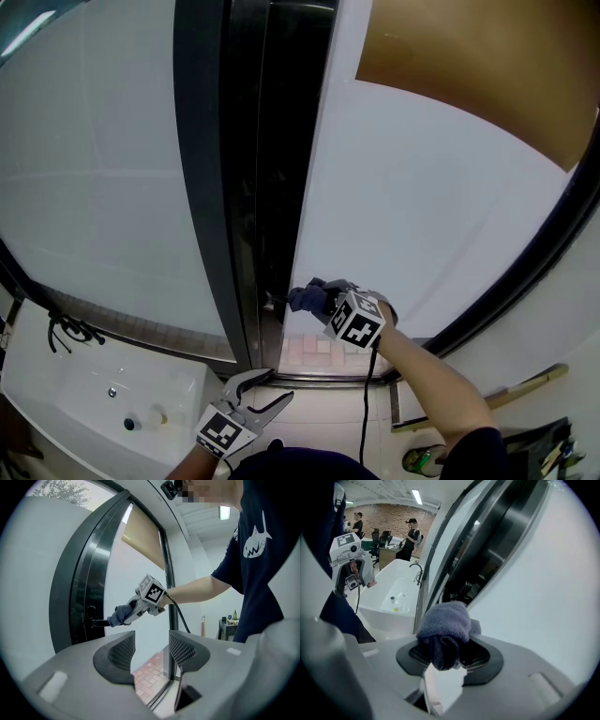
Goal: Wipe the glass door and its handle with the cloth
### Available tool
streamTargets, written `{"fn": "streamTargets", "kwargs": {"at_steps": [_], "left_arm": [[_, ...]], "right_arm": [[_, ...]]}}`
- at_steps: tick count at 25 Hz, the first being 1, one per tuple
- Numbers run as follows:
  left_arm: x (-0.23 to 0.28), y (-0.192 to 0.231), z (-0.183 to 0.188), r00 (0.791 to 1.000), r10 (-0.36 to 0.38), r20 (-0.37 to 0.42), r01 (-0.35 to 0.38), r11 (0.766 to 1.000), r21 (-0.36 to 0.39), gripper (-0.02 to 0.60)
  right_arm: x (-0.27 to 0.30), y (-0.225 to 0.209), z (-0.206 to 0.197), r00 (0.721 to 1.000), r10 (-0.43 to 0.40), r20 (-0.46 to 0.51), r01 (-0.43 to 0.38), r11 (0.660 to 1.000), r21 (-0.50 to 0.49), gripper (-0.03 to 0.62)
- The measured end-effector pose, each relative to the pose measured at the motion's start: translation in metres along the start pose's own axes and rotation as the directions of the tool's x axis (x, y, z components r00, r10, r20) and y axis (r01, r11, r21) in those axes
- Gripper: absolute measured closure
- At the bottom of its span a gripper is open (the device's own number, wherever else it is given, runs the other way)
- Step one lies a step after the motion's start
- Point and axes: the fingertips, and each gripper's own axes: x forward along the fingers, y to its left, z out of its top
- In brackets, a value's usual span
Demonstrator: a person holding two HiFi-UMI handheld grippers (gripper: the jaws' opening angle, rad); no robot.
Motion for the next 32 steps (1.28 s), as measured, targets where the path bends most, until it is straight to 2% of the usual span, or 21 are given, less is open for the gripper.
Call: {"fn": "streamTargets", "kwargs": {"at_steps": [4,8,13,17,22,25,29,32], "left_arm": [[0.0,-0.001,0.002,1.0,-0.006,0.004,0.006,1.0,0.004,0.36],[-0.001,0.002,0.0,1.0,-0.005,-0.004,0.005,1.0,0.004,0.36],[-0.001,0.002,0.004,1.0,-0.003,0.004,0.003,1.0,0.008,0.36],[-0.004,0.003,0.004,1.0,0.006,0.004,-0.006,1.0,0.011,0.36],[-0.01,0.007,0.006,1.0,0.025,0.004,-0.025,1.0,0.001,0.36],[-0.012,0.01,0.007,0.999,0.038,0.01,-0.037,0.999,-0.006,0.36],[-0.013,0.013,0.001,0.999,0.037,0.001,-0.037,0.999,-0.004,0.36],[-0.011,0.013,0.001,1.0,0.029,0.002,-0.029,1.0,-0.004,0.36]], "right_arm": [[-0.008,-0.006,-0.027,0.999,-0.05,-0.021,0.05,0.999,0.005,0.431],[-0.019,-0.003,-0.025,0.997,-0.08,-0.005,0.079,0.995,-0.059,0.431],[-0.026,0.008,0.026,0.992,-0.059,0.113,0.069,0.994,-0.09,0.431],[-0.011,0.025,0.072,0.985,-0.046,0.168,0.076,0.98,-0.182,0.431],[0.027,0.041,0.1,0.988,-0.074,0.133,0.116,0.934,-0.338,0.431],[0.044,0.043,0.098,0.987,-0.122,0.101,0.153,0.894,-0.421,0.431],[0.045,0.042,0.091,0.975,-0.202,0.096,0.222,0.823,-0.523,0.431],[0.044,0.045,0.079,0.974,-0.208,0.088,0.222,0.807,-0.548,0.431]]}}
